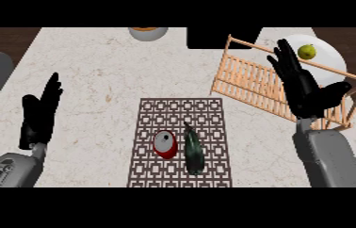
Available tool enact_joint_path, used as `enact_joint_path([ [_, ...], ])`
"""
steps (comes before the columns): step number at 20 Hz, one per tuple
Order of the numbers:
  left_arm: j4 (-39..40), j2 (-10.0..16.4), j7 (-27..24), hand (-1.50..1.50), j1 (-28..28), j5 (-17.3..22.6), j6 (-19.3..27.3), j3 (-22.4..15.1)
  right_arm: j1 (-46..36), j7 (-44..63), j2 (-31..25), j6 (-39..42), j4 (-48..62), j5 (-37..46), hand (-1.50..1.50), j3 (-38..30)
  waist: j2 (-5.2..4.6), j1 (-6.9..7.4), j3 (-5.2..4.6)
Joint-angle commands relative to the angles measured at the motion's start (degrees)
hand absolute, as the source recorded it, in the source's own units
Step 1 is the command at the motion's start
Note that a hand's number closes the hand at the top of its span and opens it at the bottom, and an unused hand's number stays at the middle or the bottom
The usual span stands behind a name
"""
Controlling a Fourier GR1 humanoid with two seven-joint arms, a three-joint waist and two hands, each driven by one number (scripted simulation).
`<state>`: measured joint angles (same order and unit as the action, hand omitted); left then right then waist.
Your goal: Pick the can from the placemat and place it in the tiered shelf
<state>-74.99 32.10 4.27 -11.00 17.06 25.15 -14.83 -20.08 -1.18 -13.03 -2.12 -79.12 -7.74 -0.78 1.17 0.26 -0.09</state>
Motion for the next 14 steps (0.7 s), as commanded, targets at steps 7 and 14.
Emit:
enact_joint_path([
  [7,0.1,-6.5,4.7,0.0,4.5,7.2,-7.2,-1.5,-4.6,0.9,-15.3,2.2,1.9,21.9,1.5,9.2,-1.64,-0.06,-1.12],
  [14,3.2,-8.4,7.6,0.0,3.6,9.3,-12.5,0.9,-2.1,-4.3,-0.9,6.3,8.0,14.2,-1.5,11.7,-1.22,-0.2,0.1],
])
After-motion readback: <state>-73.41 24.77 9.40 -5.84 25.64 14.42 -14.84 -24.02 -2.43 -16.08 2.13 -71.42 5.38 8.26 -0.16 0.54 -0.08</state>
